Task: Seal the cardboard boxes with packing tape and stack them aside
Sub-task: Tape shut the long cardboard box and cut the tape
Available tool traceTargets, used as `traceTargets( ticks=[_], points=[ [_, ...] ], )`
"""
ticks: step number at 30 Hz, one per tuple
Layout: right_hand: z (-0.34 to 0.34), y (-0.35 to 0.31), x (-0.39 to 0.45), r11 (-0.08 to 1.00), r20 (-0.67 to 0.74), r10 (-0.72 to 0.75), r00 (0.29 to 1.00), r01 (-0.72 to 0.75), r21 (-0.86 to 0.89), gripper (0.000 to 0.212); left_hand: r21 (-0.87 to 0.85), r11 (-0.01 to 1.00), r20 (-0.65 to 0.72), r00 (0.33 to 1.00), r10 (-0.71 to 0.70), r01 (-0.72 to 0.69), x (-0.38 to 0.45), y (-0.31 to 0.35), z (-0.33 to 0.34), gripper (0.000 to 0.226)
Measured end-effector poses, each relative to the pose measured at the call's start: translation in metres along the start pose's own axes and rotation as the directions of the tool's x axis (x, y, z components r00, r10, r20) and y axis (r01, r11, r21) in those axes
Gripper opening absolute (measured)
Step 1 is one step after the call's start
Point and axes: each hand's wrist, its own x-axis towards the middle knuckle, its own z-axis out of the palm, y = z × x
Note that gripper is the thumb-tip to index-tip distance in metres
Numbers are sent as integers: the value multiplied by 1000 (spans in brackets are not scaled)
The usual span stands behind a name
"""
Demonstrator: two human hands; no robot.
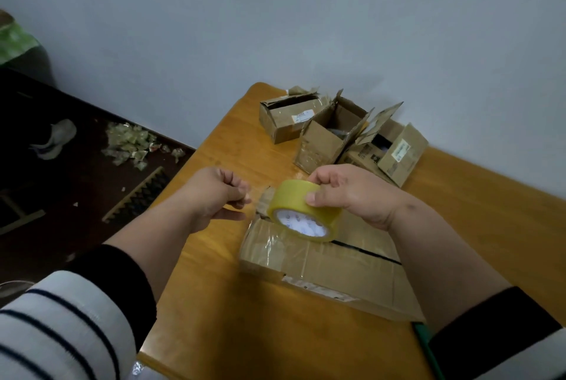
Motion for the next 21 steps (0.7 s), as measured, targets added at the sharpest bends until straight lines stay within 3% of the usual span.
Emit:
traceTargets(
  ticks=[2, 5, 8, 14, 21],
  points=[
    [-3, 1, 4, 996, -7, -10, 1000, 9, -88, 17, 0, 1000, -35, 999, -5, 5, 2, -5, 2, 14],
    [-10, 8, 7, 959, -62, 22, 998, -38, -282, 23, -40, 999, -92, 996, -22, 19, 5, -9, -3, 16],
    [-11, 14, 9, 942, -122, 76, 990, -111, -315, 27, -27, 999, -98, 995, -32, 30, 9, -11, -7, 16],
    [-6, 7, 19, 799, -75, 97, 992, -123, -589, 32, -48, 991, -39, 991, -125, 123, 12, -20, -5, 9],
    [6, 4, 28, 817, -56, 139, 989, -147, -558, 30, -29, 987, -83, 983, -162, 160, 20, -33, -1, 12]
  ],
)
